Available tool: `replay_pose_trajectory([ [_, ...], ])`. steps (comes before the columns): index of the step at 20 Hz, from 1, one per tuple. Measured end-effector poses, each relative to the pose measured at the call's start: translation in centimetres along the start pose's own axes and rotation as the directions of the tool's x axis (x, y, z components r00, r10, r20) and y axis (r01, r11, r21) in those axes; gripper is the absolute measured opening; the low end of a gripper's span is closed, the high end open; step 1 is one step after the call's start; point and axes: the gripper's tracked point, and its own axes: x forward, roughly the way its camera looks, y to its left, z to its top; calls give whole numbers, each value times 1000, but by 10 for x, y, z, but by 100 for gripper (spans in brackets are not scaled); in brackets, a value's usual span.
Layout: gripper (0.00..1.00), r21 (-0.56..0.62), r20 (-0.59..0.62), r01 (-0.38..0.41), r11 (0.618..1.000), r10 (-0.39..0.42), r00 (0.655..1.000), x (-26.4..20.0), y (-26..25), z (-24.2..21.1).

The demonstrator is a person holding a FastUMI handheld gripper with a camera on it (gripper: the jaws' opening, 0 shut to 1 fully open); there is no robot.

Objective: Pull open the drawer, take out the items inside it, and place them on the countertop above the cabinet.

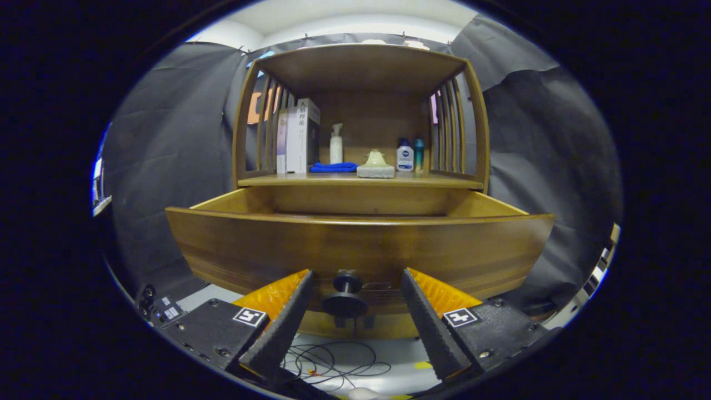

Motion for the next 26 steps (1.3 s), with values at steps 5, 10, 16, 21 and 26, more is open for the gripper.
replay_pose_trajectory([
  [5,99,-41,12,54,998,-54,998,3,-2,-4],
  [10,100,-22,11,62,998,-62,998,9,1,1],
  [16,100,-21,4,54,998,-54,999,24,-2,8],
  [21,100,-13,6,55,998,-55,998,47,-1,17],
  [26,100,-11,5,68,998,-68,998,71,4,28],
])
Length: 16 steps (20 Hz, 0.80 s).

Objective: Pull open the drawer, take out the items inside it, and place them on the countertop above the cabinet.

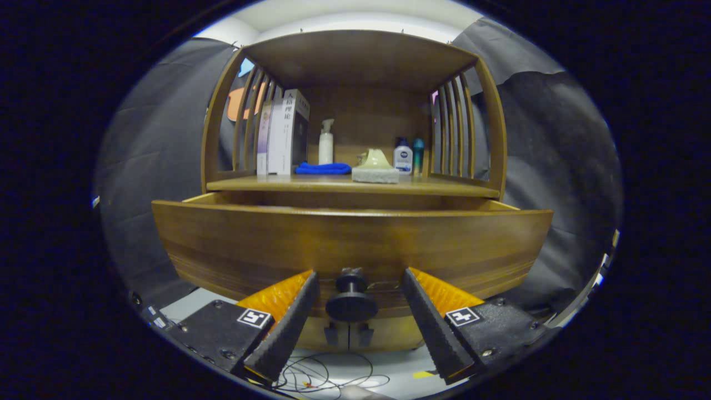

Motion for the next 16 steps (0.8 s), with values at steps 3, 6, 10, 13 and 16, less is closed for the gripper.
replay_pose_trajectory([
  [3,100,10,13,5,1000,-5,1000,15,2,4],
  [6,100,3,34,13,1000,-13,999,26,4,7],
  [10,100,6,46,10,1000,-10,999,38,5,9],
  [13,100,9,52,7,1000,-8,999,46,5,12],
  [16,100,-2,62,11,1000,-11,998,56,5,14],
])
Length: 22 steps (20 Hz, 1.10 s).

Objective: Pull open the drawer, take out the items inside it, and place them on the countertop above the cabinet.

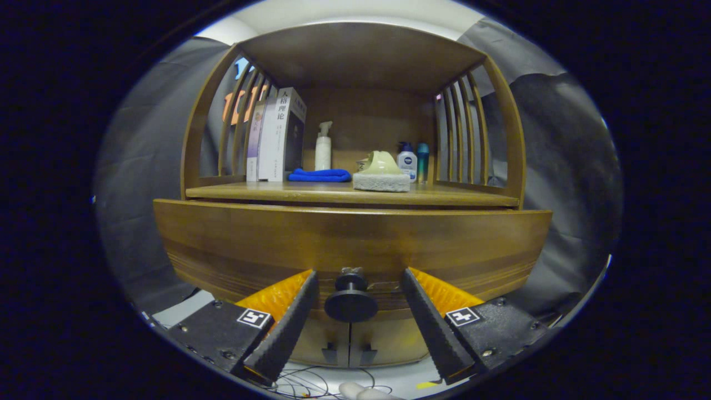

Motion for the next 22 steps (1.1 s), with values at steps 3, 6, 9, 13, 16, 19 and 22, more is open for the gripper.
replay_pose_trajectory([
  [3,100,8,0,-5,1000,5,1000,12,0,2],
  [6,100,11,-5,-10,1000,10,1000,23,0,5],
  [9,100,14,-1,-11,1000,11,1000,35,0,7],
  [13,100,15,5,-17,1000,17,1000,46,0,8],
  [16,100,53,3,-24,998,24,1000,51,0,10],
  [19,100,23,-11,-18,1000,18,1000,52,-1,8],
  [22,100,-29,-46,-5,1000,3,999,52,-3,5],
])
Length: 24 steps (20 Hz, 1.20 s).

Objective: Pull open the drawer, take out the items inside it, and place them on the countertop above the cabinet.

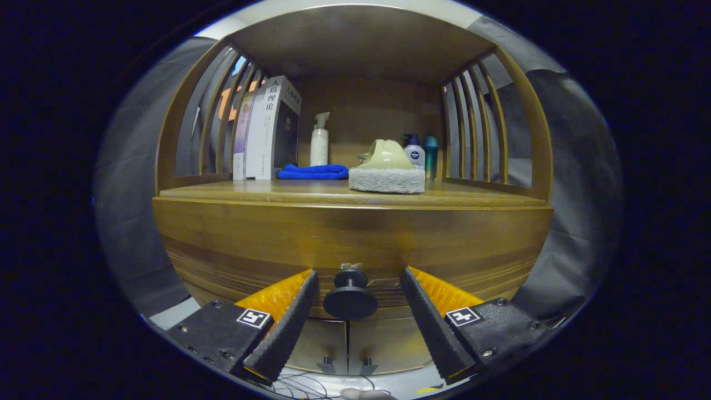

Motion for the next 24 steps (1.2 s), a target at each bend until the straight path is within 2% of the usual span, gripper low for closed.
replay_pose_trajectory([
  [3,100,7,-39,-6,1000,6,999,-3,1,2],
  [5,100,3,-54,-38,999,39,998,-7,2,2],
  [8,100,-9,-16,-49,999,48,999,-30,-7,17],
  [12,100,-10,45,-89,996,89,995,-86,-17,36],
  [16,100,3,96,-95,995,94,991,-147,-41,41],
  [24,100,66,122,-46,997,37,992,-228,-92,30],
])
